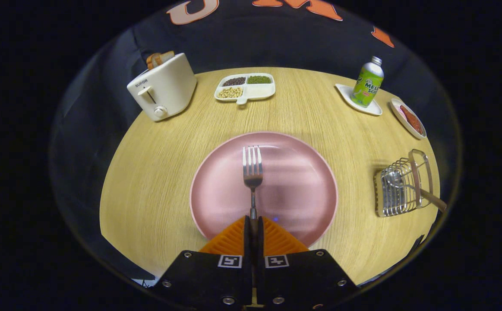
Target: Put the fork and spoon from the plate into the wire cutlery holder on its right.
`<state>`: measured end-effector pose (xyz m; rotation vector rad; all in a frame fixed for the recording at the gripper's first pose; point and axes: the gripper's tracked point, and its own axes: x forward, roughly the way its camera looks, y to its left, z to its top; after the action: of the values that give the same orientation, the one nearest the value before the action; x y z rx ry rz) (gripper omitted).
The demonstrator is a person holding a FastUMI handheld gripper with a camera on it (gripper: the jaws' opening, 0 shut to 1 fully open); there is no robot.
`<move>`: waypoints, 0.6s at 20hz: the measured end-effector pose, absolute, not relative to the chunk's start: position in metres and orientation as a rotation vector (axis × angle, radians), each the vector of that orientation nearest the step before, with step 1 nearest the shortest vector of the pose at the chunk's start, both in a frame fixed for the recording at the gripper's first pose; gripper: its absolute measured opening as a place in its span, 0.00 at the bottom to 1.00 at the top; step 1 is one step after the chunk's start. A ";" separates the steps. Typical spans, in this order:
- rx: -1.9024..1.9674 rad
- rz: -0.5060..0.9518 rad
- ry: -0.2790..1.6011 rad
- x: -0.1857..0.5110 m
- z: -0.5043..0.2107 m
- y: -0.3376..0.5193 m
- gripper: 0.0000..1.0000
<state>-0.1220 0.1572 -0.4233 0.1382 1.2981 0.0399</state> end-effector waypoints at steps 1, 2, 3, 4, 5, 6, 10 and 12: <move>0.138 0.040 1.270 -0.115 -0.415 0.148 0.05; 0.134 0.032 1.242 -0.109 -0.409 0.138 0.05; 0.133 0.028 1.232 -0.105 -0.403 0.128 0.05; 0.136 0.026 1.220 -0.103 -0.396 0.119 0.05; 0.141 0.031 1.209 -0.099 -0.390 0.111 0.05; 0.144 0.030 1.198 -0.098 -0.383 0.102 0.05; 0.126 0.035 1.172 -0.097 -0.355 0.062 0.05; 0.100 0.022 1.174 -0.100 -0.344 0.039 0.05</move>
<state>-0.0996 0.0386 -0.3443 0.1000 1.1744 0.0224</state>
